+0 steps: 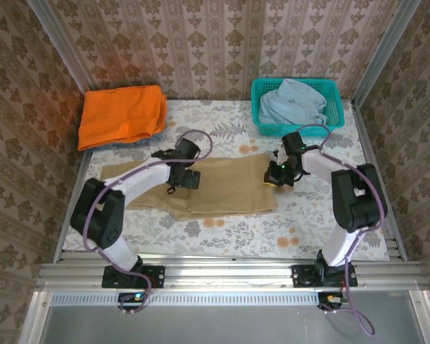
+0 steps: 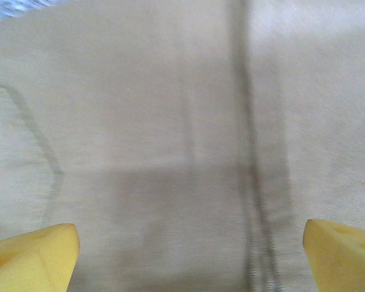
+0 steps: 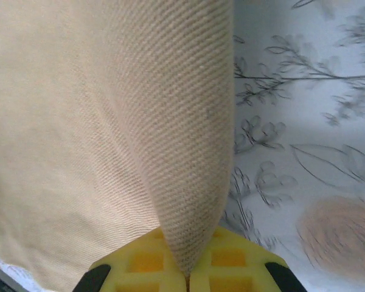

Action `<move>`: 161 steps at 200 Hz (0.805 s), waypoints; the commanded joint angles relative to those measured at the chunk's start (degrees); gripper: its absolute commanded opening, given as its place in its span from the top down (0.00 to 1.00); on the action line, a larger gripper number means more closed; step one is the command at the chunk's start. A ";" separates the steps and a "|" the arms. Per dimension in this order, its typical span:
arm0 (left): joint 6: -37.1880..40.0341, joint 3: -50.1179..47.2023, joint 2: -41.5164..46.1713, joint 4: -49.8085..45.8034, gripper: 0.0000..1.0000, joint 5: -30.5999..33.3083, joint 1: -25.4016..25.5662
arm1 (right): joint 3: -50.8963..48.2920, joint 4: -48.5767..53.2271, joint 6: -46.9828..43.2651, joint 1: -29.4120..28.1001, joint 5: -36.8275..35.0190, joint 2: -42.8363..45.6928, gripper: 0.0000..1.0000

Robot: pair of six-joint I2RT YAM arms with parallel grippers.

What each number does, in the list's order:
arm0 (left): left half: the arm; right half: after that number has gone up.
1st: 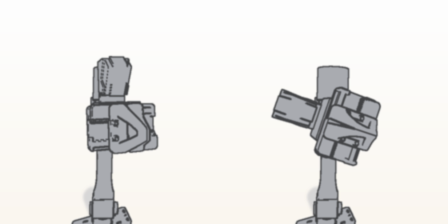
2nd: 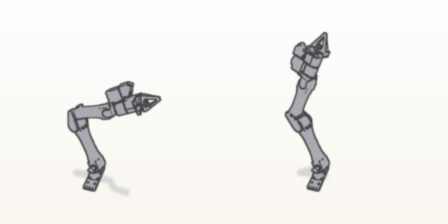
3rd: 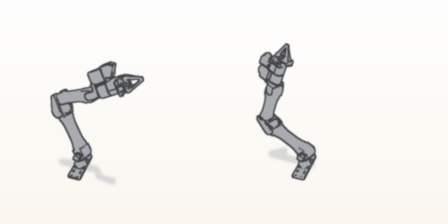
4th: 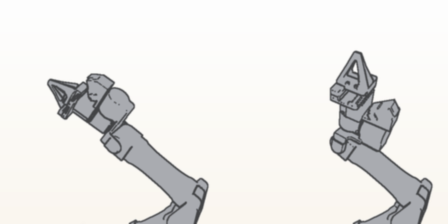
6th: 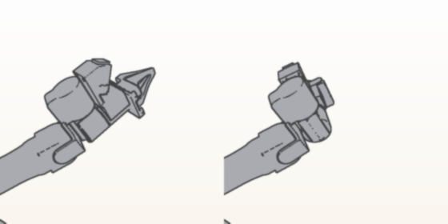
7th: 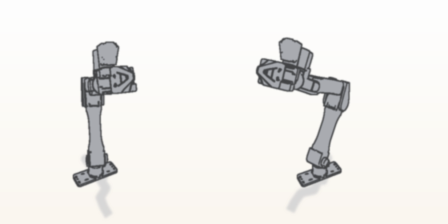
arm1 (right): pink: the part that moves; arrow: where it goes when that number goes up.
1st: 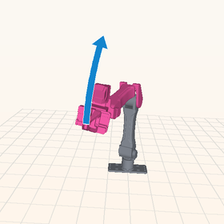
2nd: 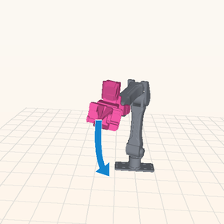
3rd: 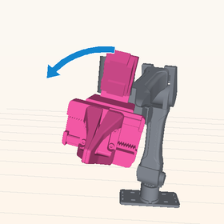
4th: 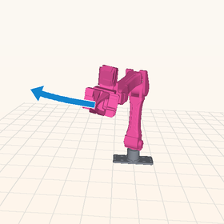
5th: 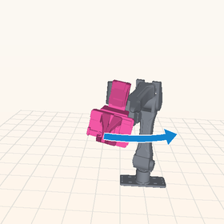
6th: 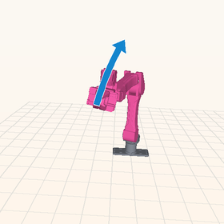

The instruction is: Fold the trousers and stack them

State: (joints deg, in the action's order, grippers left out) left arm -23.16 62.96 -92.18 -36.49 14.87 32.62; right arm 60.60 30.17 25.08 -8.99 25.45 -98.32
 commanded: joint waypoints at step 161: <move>-1.93 -11.29 1.83 10.03 0.04 -10.44 -27.05 | 5.23 11.51 3.21 8.56 6.85 19.40 1.00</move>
State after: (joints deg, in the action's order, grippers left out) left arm -24.40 54.13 -88.36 -28.88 5.72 2.74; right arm 62.59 42.04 25.91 1.91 28.42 -78.89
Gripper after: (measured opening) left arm 0.968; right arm 0.064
